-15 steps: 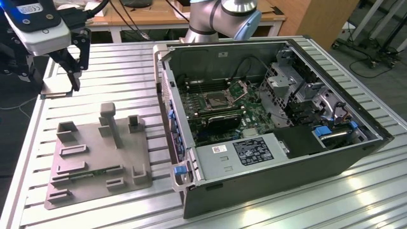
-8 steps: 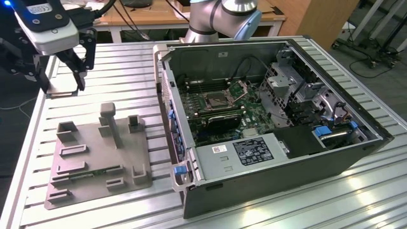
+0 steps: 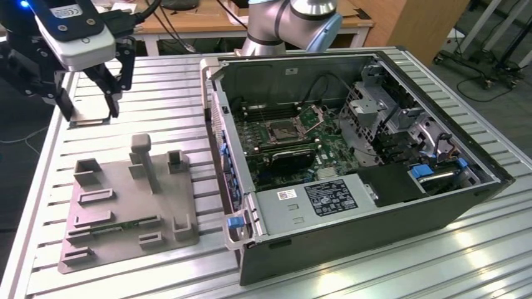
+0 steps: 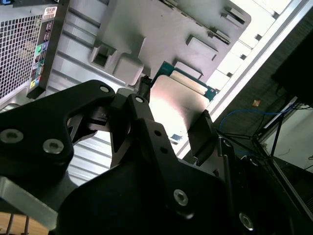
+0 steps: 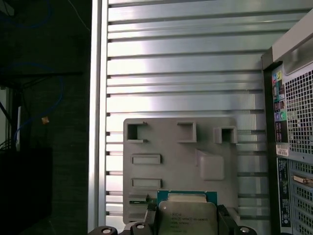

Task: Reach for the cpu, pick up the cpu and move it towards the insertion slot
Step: 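Pick up the cpu and move it towards the insertion slot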

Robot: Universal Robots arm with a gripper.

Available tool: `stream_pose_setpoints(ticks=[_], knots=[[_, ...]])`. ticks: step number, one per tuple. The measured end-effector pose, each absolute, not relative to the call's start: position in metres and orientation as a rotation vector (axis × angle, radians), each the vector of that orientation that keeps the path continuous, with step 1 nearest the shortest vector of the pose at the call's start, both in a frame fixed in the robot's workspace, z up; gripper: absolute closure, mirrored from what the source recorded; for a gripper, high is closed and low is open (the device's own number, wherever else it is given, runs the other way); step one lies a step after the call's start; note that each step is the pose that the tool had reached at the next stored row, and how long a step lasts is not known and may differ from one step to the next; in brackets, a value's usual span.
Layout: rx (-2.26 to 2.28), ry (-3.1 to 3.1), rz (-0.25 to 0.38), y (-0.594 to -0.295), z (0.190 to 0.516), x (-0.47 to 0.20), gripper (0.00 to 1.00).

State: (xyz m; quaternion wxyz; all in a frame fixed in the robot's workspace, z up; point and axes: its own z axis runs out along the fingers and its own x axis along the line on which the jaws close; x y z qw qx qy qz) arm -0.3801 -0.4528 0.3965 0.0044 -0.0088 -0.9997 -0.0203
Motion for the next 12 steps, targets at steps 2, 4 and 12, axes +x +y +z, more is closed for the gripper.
stream_pose_setpoints(ticks=[2,4,12], knots=[[-0.028,-3.132,-0.064,-0.4528,0.3965,-0.3787,0.45],[-0.028,-3.132,-0.064,-0.4528,0.3965,-0.3769,0.45],[-0.028,-3.132,-0.064,-0.4528,0.3965,-0.3713,0.45]])
